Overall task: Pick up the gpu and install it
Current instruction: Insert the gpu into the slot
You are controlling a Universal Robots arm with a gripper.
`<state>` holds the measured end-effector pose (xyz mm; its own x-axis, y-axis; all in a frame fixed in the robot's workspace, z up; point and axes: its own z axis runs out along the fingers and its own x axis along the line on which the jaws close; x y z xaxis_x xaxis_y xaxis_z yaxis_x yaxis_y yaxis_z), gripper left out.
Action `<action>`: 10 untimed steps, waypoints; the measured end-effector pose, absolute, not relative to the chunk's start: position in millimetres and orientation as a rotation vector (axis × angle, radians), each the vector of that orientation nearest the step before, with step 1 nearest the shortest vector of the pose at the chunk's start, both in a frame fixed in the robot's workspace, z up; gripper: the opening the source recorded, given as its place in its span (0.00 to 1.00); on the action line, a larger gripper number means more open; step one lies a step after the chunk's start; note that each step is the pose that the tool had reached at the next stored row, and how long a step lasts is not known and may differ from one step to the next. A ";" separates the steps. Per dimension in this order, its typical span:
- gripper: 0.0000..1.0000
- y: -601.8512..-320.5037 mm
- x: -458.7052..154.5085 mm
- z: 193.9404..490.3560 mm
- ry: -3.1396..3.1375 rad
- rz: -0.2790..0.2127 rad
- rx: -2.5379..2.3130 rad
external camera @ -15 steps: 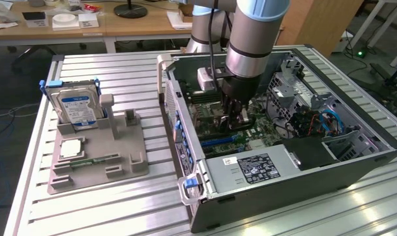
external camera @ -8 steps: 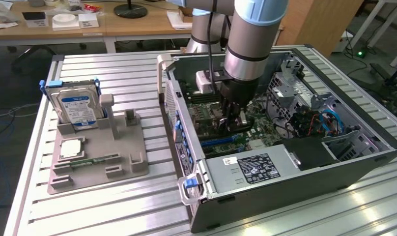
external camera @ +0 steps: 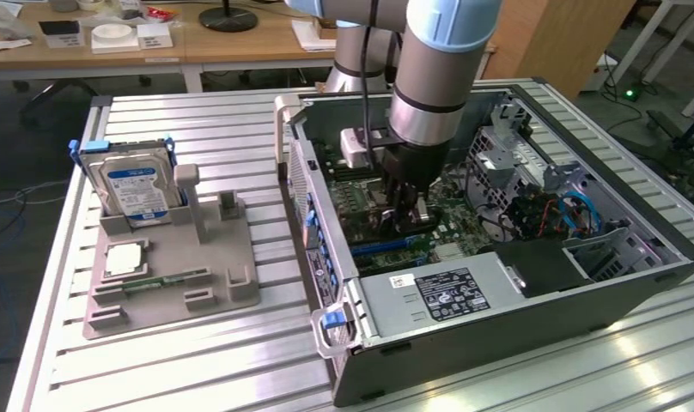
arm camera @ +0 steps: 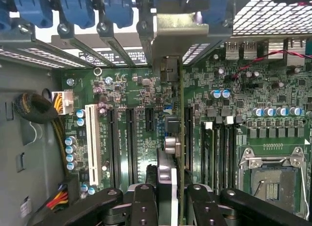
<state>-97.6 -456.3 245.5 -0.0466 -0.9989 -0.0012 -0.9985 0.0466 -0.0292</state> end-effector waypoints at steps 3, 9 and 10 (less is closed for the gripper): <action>0.28 -456.1 -99.1 244.0 2.257 -0.032 -2.154; 0.28 -456.2 -99.3 239.9 2.258 -0.032 -2.154; 0.28 -456.2 -99.3 239.7 2.258 -0.032 -2.154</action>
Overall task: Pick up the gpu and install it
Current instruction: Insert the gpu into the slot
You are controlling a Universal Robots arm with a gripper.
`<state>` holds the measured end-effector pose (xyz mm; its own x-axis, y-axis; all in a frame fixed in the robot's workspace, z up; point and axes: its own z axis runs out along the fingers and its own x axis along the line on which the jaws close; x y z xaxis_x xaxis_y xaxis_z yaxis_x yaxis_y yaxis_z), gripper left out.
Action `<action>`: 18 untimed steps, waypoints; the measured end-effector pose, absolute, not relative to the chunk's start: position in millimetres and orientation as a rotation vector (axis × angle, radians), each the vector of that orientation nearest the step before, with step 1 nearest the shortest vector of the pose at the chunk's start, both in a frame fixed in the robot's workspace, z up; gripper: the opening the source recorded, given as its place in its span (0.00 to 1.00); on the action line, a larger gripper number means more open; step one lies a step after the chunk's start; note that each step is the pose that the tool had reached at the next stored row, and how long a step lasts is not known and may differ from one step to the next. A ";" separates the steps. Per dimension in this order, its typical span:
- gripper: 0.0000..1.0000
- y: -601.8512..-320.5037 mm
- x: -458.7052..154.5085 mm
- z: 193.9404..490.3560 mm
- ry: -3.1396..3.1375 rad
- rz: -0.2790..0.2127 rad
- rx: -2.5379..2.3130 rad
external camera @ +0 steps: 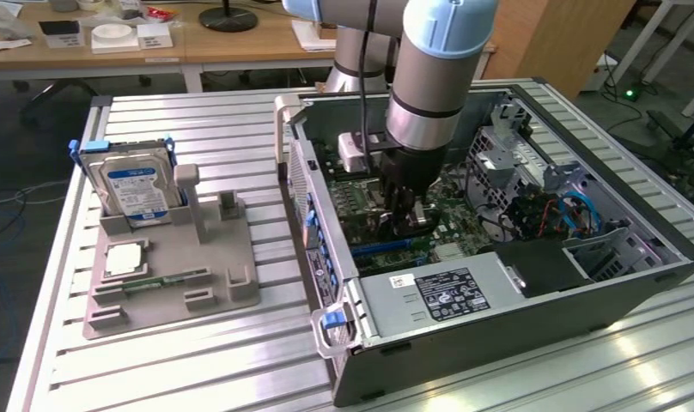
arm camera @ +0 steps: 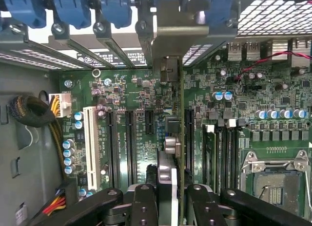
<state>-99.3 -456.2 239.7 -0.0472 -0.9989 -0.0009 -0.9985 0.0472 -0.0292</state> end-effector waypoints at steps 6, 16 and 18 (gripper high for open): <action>0.28 -456.1 -102.1 238.7 2.258 -0.032 -2.153; 0.28 -456.2 -102.3 233.7 2.258 -0.032 -2.154; 0.28 -456.2 -104.9 229.9 2.259 -0.030 -2.154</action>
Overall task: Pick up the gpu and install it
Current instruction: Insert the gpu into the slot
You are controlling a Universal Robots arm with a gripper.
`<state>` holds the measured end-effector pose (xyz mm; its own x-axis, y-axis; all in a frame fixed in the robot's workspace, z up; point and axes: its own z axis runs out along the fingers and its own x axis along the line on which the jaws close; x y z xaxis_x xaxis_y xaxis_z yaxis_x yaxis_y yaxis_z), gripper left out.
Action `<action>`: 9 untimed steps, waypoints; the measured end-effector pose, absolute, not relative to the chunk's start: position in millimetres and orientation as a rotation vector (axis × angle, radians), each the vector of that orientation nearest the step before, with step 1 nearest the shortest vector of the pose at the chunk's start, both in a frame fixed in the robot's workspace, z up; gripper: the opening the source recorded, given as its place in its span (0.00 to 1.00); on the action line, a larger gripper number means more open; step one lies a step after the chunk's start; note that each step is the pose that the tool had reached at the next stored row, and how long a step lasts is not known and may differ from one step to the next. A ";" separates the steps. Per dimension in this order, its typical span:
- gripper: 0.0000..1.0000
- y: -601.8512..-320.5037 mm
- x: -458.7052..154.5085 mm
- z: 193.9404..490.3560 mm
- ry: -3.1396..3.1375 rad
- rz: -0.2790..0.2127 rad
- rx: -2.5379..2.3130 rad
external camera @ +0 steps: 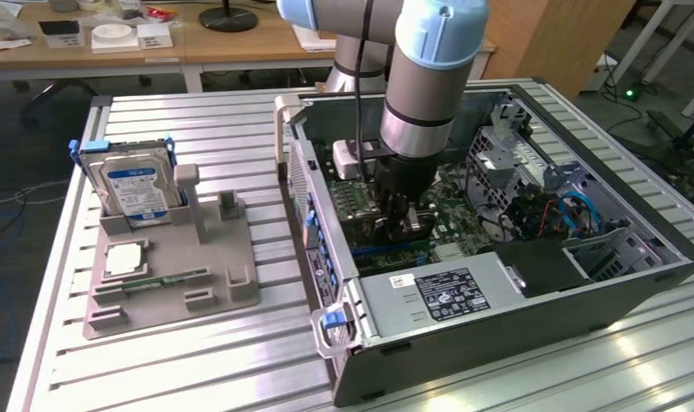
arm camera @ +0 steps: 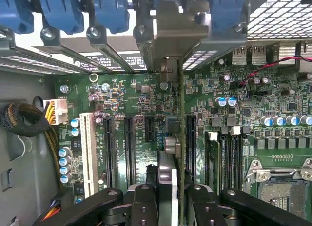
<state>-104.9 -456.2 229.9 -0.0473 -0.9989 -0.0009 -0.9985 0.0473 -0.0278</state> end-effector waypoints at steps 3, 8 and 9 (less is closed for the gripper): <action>0.28 -456.1 -104.9 229.9 2.259 -0.030 -2.154; 0.28 -456.1 -104.9 230.1 2.259 -0.030 -2.154; 0.28 -456.1 -104.9 230.6 2.259 -0.030 -2.154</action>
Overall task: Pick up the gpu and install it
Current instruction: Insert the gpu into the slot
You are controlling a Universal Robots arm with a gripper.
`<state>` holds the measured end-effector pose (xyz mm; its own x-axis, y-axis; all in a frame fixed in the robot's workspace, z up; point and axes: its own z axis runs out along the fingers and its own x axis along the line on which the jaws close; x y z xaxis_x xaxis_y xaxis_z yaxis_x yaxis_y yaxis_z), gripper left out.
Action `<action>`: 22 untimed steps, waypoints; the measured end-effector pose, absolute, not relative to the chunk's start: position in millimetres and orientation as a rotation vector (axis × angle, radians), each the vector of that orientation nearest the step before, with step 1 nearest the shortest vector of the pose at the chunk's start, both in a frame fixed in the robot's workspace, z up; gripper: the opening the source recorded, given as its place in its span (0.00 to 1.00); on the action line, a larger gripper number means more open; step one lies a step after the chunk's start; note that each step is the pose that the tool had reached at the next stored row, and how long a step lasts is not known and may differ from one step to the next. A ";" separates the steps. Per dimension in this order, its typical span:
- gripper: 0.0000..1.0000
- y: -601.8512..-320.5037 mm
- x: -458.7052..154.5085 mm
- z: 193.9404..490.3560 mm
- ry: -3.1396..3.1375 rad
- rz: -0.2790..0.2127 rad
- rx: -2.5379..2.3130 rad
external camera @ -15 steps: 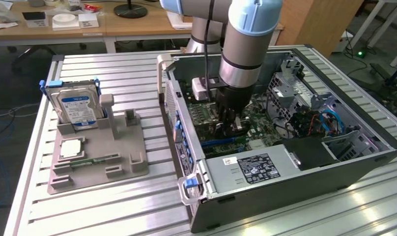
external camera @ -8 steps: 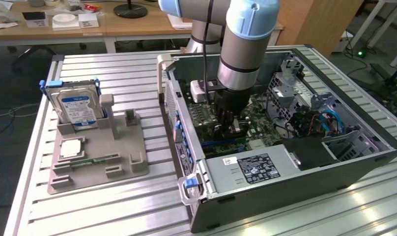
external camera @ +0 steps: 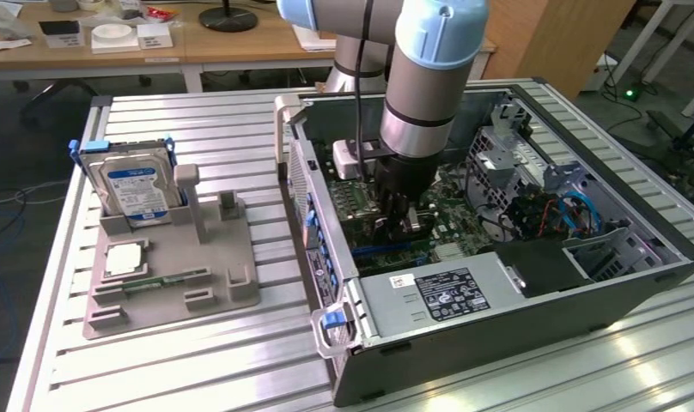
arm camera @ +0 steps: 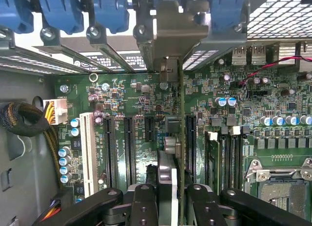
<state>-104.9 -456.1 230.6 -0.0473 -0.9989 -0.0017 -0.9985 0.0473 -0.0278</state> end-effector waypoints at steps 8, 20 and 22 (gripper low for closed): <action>0.28 -456.1 -104.9 232.4 2.257 -0.026 -2.153; 0.28 -455.9 -103.2 232.5 2.256 -0.028 -2.151; 0.28 -455.9 -103.1 232.4 2.255 -0.029 -2.151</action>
